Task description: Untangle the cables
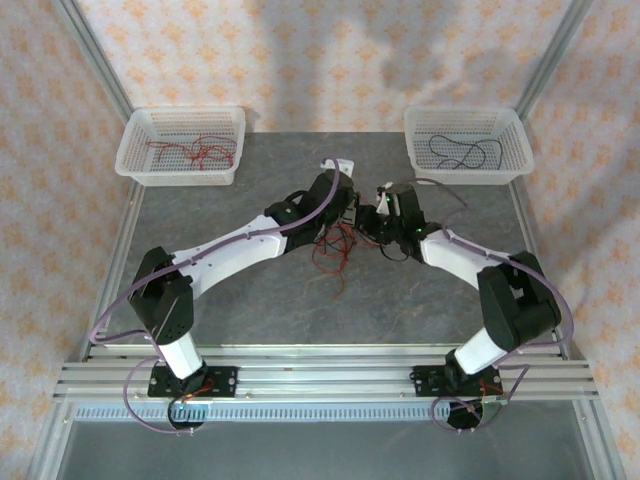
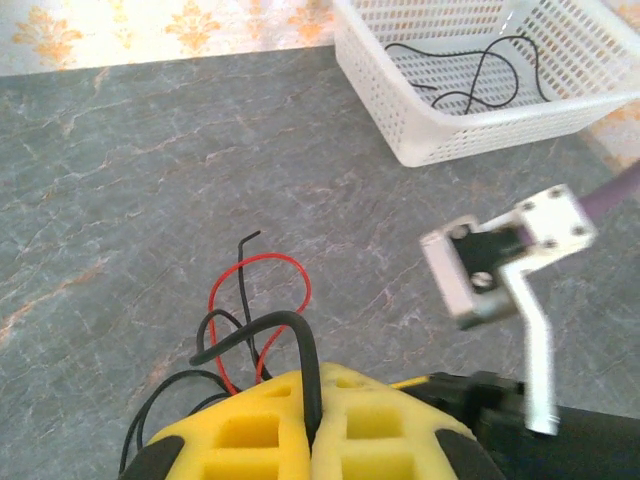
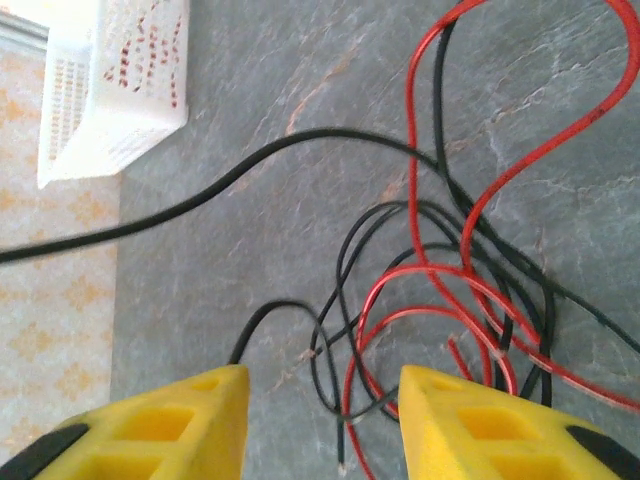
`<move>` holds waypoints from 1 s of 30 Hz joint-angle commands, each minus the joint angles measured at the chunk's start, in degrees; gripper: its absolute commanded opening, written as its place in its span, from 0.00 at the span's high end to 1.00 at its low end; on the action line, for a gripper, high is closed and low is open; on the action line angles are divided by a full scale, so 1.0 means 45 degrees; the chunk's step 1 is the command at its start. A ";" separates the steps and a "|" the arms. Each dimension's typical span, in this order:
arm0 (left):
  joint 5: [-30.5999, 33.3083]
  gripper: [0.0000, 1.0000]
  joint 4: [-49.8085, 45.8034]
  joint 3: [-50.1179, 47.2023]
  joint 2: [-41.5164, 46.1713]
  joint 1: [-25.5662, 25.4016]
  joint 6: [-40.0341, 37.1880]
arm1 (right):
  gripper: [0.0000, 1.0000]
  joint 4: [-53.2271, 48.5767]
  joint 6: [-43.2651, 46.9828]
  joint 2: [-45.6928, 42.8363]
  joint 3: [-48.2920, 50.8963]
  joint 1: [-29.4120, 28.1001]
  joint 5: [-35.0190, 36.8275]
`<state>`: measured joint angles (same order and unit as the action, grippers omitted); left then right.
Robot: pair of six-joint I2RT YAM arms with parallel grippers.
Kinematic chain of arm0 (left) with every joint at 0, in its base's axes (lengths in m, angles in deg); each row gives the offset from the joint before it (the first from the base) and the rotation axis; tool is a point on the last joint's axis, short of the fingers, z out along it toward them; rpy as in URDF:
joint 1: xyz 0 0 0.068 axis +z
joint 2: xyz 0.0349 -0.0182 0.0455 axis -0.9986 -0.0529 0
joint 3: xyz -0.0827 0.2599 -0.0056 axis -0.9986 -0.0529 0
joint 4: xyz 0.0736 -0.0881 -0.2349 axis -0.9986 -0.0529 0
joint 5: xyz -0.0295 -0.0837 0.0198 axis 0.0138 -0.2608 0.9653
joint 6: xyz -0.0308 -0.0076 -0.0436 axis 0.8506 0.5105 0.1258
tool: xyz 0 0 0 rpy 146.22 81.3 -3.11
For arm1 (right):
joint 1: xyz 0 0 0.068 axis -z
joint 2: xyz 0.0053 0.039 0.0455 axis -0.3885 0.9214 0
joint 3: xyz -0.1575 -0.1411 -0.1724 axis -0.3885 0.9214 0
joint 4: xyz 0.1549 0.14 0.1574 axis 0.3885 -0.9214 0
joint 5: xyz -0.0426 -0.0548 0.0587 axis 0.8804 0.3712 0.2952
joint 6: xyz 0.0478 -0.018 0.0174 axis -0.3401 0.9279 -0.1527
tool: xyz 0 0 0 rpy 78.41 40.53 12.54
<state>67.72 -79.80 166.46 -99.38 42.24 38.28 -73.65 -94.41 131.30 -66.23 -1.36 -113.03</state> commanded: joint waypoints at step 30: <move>-0.0355 1.00 -0.0384 0.1413 0.3072 -0.0314 -0.0115 | 0.69 0.2402 -0.2026 0.3963 -0.0176 -0.0633 0.4220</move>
<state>64.86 -80.95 170.92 -87.34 41.21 39.07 -62.91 -102.50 149.33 -68.83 -3.83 -96.03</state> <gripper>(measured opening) 0.045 0.310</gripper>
